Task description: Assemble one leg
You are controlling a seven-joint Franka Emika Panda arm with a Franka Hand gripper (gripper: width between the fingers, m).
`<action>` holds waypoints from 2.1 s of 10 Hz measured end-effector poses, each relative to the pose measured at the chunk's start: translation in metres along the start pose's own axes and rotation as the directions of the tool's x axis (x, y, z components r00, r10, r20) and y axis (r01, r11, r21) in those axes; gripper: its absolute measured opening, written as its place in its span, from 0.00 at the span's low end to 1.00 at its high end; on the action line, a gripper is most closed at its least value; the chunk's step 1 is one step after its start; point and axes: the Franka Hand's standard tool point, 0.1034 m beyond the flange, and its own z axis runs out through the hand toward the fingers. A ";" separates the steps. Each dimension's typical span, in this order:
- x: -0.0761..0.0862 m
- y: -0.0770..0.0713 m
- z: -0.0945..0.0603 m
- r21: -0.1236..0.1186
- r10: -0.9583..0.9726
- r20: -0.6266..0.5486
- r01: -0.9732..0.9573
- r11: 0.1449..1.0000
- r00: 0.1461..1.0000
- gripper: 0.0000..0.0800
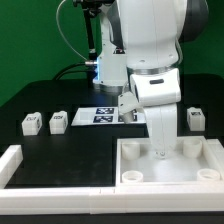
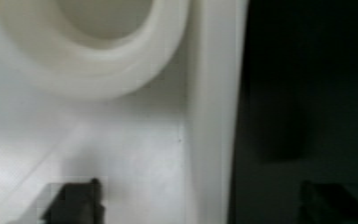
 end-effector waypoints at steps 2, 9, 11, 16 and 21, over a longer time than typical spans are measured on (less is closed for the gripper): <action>0.000 0.000 0.000 0.000 0.000 0.000 0.000 1.000 1.000 0.80; 0.020 -0.019 -0.034 -0.020 0.153 0.019 -0.152 0.988 0.988 0.81; 0.046 -0.037 -0.043 -0.027 0.355 0.018 -0.355 0.935 0.935 0.81; 0.084 -0.036 -0.061 -0.040 0.810 -0.031 -0.810 0.585 0.586 0.81; 0.110 -0.078 -0.028 0.026 0.999 -0.050 -1.000 0.003 0.002 0.81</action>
Offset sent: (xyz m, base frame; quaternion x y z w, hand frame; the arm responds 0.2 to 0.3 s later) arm 0.0000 0.0000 0.0000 0.0000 0.0000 0.0000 1.0000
